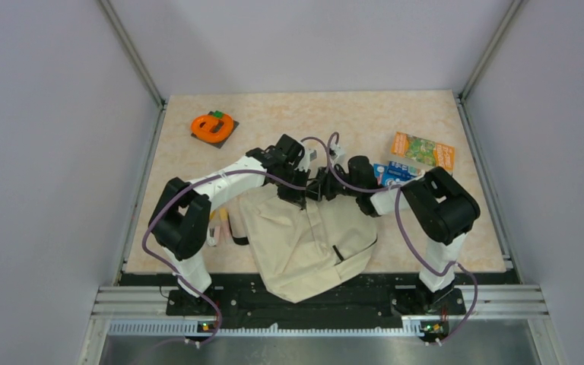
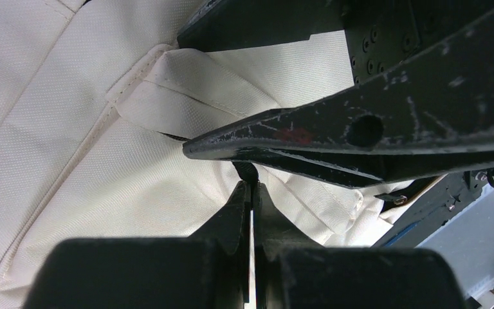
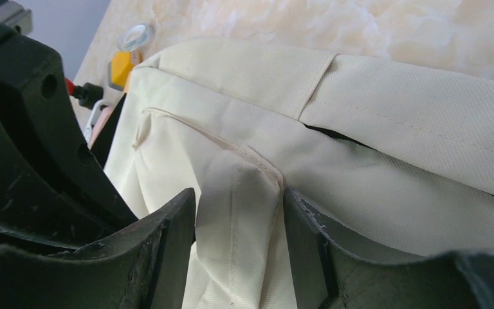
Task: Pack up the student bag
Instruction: Unzip the student bag at the center of the board.
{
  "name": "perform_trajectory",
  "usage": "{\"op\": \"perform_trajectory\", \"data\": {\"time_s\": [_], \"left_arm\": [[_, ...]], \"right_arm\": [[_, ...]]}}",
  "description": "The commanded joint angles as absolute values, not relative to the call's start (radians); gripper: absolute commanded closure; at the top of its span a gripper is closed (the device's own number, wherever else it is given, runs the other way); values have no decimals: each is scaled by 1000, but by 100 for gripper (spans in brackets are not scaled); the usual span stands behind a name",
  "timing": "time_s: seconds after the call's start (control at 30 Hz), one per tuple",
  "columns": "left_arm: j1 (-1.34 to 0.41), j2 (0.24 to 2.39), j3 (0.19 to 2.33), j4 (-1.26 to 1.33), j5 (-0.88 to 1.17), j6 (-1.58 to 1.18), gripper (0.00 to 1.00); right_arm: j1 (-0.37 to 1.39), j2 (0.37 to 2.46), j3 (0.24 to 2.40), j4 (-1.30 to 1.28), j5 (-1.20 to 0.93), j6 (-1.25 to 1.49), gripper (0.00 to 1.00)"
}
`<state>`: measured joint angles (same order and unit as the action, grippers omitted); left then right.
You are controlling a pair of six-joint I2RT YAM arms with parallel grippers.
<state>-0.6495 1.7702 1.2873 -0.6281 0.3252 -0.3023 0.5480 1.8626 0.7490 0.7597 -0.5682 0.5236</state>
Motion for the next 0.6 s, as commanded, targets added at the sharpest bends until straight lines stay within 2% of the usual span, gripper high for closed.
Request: {"op": "perform_trajectory", "data": {"time_s": [0.0, 0.1, 0.17, 0.37, 0.57], "left_arm": [[-649, 1734, 1290, -609, 363, -305, 100], [-650, 1735, 1290, -609, 366, -305, 100], [-649, 1737, 1289, -609, 367, -305, 100], [-650, 1742, 1285, -606, 370, -307, 100], [-653, 1732, 1265, -578, 380, -338, 100]], "right_arm": [[565, 1854, 775, 744, -531, 442, 48], [571, 1855, 767, 739, -510, 417, 49], [575, 1864, 776, 733, -516, 411, 55], [578, 1856, 762, 780, -533, 432, 99], [578, 1765, 706, 821, -391, 440, 100]]}}
